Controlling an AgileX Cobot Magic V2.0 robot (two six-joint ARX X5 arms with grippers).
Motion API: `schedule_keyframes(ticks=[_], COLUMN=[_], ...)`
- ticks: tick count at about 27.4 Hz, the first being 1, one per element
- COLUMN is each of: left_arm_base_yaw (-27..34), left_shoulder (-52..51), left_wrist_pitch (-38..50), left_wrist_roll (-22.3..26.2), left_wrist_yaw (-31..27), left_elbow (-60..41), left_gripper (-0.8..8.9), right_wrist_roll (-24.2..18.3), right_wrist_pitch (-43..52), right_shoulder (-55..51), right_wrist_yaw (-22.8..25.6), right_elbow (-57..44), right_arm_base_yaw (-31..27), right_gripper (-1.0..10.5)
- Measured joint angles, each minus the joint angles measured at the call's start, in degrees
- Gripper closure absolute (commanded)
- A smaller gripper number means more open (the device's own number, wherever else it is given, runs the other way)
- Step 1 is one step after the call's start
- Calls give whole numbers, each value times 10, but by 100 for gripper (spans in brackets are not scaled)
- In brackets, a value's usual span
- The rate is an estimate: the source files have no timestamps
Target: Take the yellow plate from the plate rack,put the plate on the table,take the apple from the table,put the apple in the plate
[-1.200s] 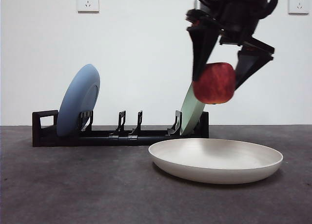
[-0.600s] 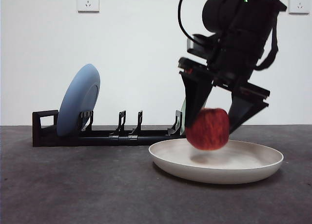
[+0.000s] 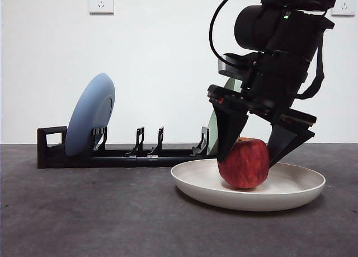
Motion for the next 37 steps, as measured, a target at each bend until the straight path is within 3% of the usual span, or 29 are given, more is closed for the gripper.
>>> schedule_keyframes(ticks=[3, 7, 9, 16, 24, 32, 34, 37], left_arm_base_yaw=[0, 0, 0, 0, 0, 0, 0, 0], left_shoulder=[0, 0, 0, 0, 0, 0, 0, 0], left_wrist_pitch=[-9, -12, -14, -21, -44, -44, -44, -44], left_wrist_roll=[0, 0, 0, 0, -4, -4, -4, -6], left_wrist_yaw=[0, 0, 0, 0, -10, -21, -21, -21], left_elbow=[0, 0, 0, 0, 0, 0, 0, 0], left_gripper=[822, 822, 822, 822, 822, 822, 822, 822], right_wrist_roll=[0, 7, 12, 15, 15, -8, -13, -20], right_wrist_pitch=[11, 12, 14, -21, -153, -326, -359, -398], right_shoulder=[0, 0, 0, -1, -83, -212, -245, -299], right_wrist_yaw=[-2, -2, -4, -32, -33, -34, -29, -16], right_elbow=[-8, -9, -9, 12, 104, 194, 214, 244], right_arm_base_yaw=[0, 0, 0, 0, 0, 0, 0, 0], right_gripper=[924, 488, 350, 340, 340, 371, 505, 982])
